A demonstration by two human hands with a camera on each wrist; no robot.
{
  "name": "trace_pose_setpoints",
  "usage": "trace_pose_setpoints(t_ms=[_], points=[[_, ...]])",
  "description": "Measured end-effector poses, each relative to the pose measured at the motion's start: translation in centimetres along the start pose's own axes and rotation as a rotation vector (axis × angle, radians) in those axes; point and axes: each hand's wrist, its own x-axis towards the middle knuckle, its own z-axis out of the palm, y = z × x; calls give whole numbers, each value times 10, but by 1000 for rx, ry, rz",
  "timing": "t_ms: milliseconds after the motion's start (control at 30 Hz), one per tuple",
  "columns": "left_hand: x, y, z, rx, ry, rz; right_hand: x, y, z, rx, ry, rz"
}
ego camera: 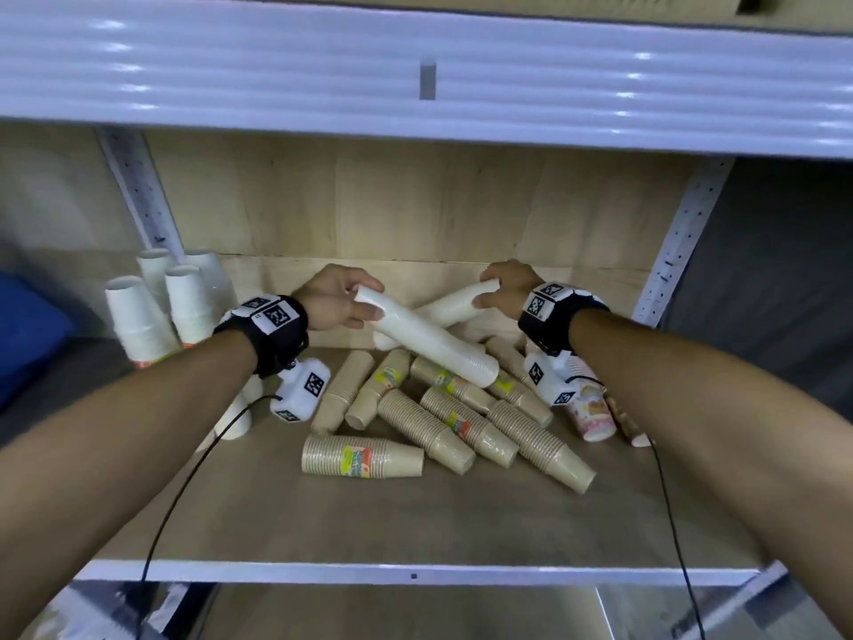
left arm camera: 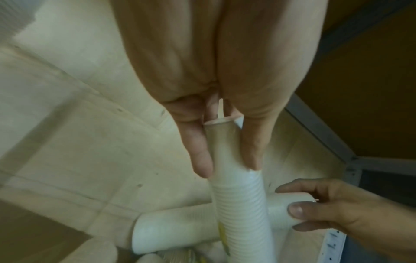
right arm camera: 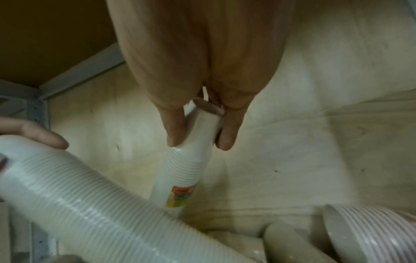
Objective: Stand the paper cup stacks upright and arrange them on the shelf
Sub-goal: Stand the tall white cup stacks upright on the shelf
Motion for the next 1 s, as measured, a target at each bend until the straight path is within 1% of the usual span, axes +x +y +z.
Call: trace_pose_setpoints(t_ms=[133,267,367,500,633,867,1000], points=[[-9,27,-12,-30,87,64,-4,-32,-10,71,121,-64],[-21,51,-36,0,177,113,-10,-71,-27,100,191,-146],[-34,67,-57,52,250,122,-12,-103,-40,128,214,-211],[-53,84,-84,203,347,126,-13,-145,-48,130,214,-301],[-71,88,-106,277,383,84,-14,-178,-38,183,209,-353],[-97,71,-124,530,409,16,-25,-224,-11,229,95,-401],[-108,53,-127,535,383,-58,-34,-242,11,234,43,-424]])
